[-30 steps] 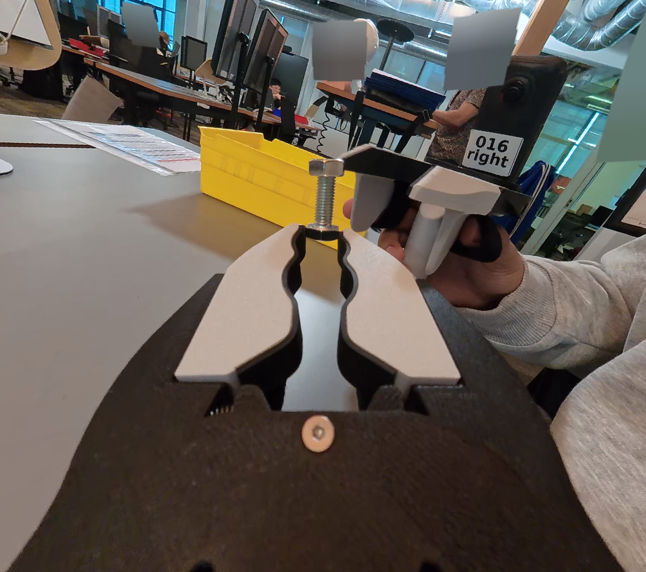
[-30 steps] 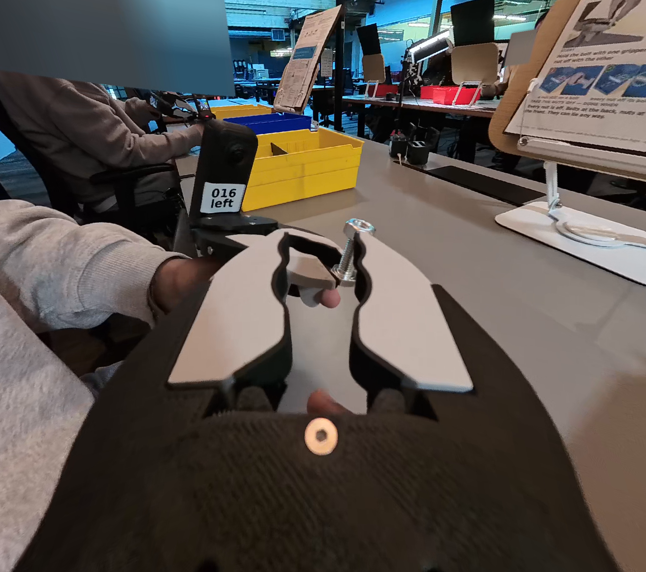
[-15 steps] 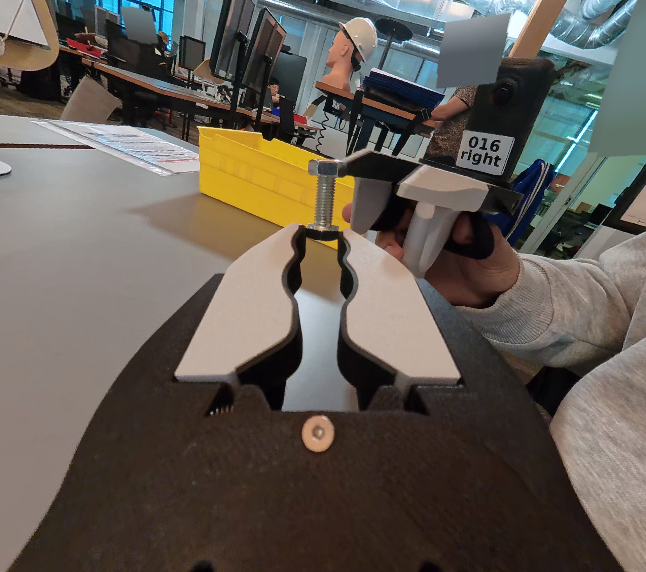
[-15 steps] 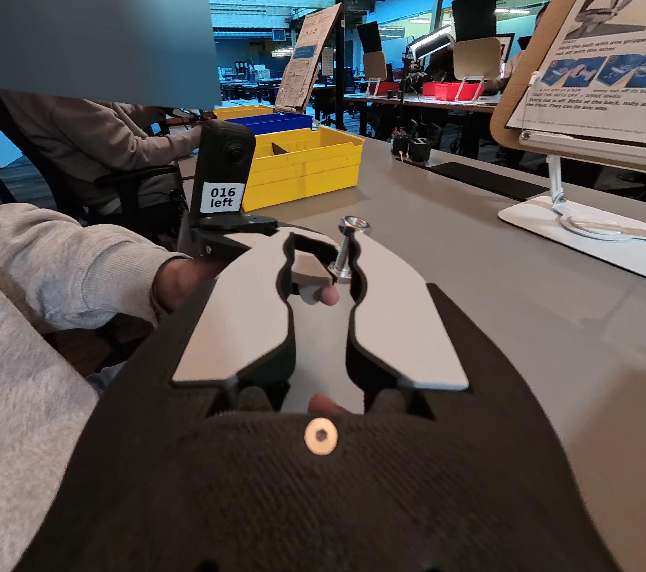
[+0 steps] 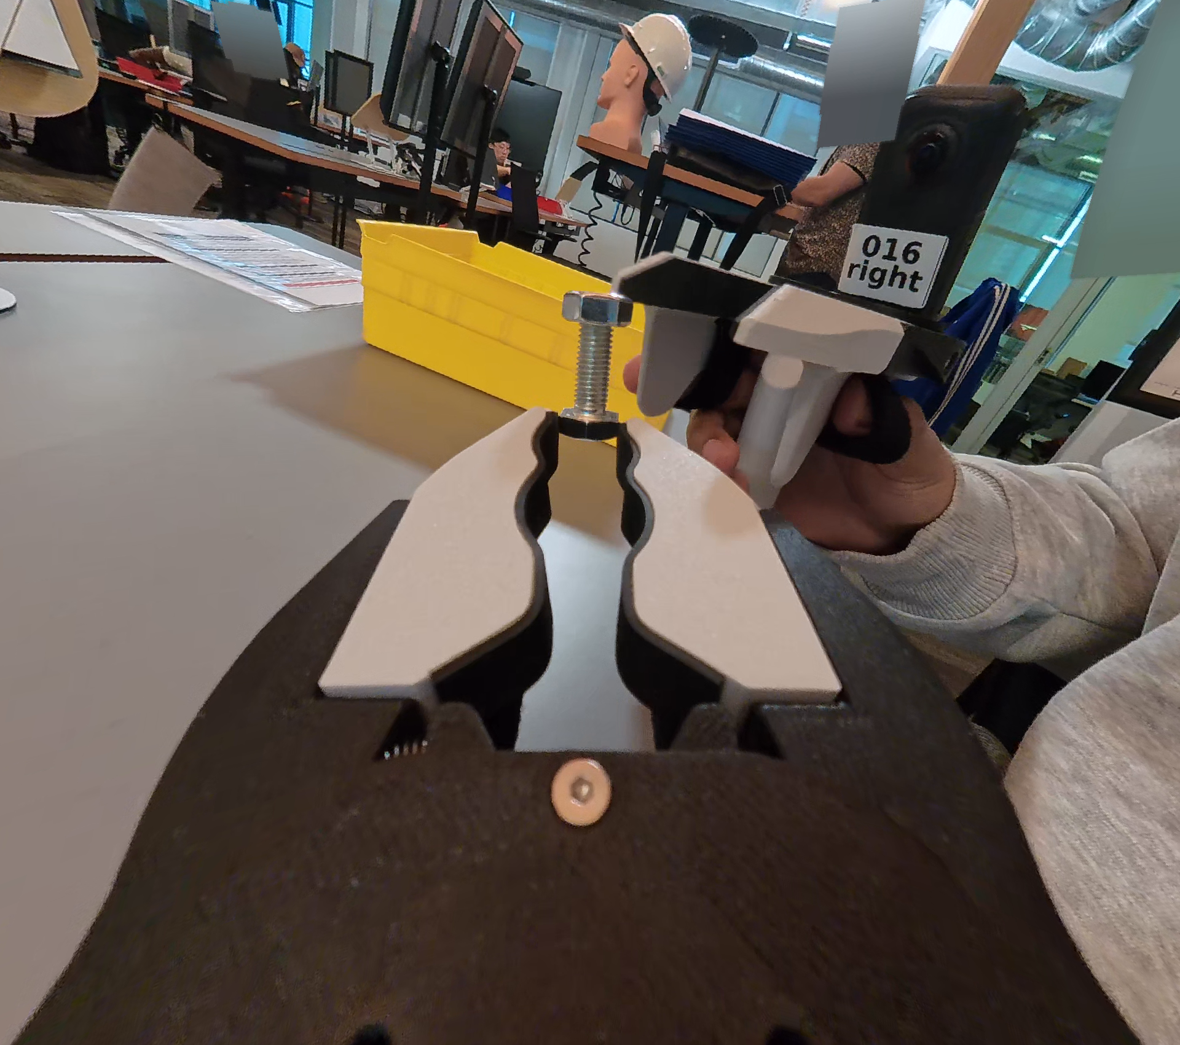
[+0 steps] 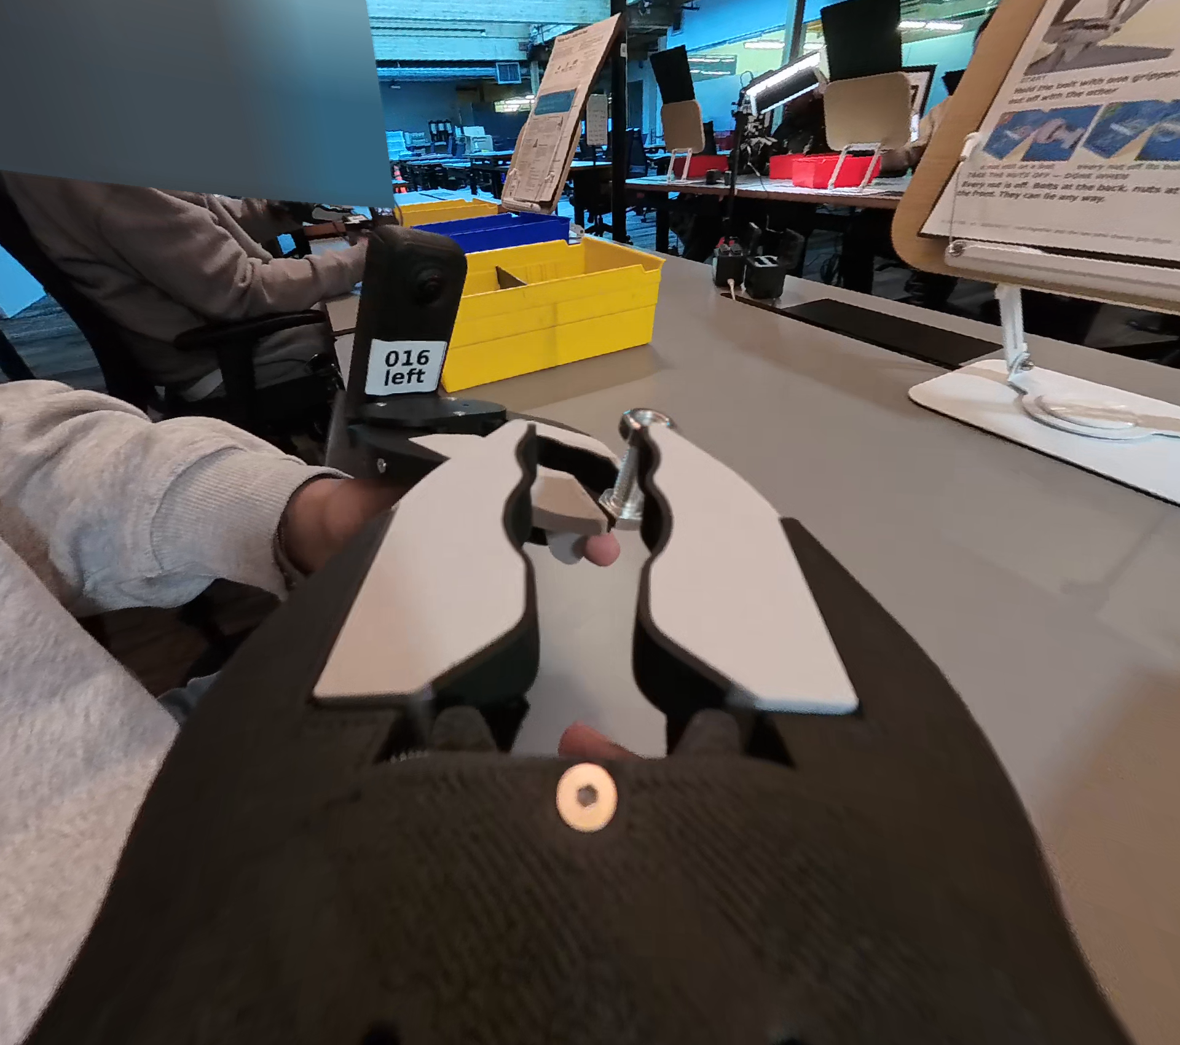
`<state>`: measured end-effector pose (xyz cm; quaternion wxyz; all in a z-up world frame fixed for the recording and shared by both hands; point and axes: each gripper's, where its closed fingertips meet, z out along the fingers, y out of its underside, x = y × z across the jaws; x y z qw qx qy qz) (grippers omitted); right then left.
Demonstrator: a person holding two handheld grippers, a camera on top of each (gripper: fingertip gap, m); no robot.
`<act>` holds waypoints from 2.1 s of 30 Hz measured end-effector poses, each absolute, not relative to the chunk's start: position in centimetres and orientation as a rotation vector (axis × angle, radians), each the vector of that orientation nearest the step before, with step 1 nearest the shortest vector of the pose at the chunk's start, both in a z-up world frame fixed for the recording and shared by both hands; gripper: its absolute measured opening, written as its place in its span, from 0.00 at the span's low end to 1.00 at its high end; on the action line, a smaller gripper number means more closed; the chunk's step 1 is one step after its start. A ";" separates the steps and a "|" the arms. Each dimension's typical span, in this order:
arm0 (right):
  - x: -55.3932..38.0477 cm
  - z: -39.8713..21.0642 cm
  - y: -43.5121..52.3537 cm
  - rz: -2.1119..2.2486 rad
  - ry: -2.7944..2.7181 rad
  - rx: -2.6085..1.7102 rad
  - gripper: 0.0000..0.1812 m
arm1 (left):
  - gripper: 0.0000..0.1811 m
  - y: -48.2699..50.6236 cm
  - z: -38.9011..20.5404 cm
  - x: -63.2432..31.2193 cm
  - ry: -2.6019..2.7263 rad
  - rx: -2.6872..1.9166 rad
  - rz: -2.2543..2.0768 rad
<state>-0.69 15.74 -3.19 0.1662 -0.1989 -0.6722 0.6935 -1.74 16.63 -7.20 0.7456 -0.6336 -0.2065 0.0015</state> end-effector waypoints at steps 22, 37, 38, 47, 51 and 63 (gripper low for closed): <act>-1.0 -3.9 15.3 1.928 -1.934 -0.572 0.29 | 0.10 16.8 -7.3 -1.6 -0.444 -1.398 0.005; -1.2 -4.2 15.2 1.875 -1.918 -0.540 0.35 | 0.10 16.9 -7.4 -1.6 -0.451 -1.396 -0.011; -1.1 -4.3 15.0 1.873 -1.929 -0.535 0.35 | 0.10 16.8 -7.4 -1.7 -0.457 -1.392 -0.013; -0.3 -4.1 14.5 1.868 -1.932 -0.474 0.27 | 0.10 16.2 -7.4 -2.4 -0.500 -1.361 -0.032; -0.8 -3.7 15.0 1.858 -1.876 -0.496 0.32 | 0.10 16.6 -7.3 -1.8 -0.456 -1.383 -0.023; -0.4 -4.0 14.5 1.889 -1.899 -0.491 0.32 | 0.10 16.1 -7.2 -2.5 -0.505 -1.340 -0.056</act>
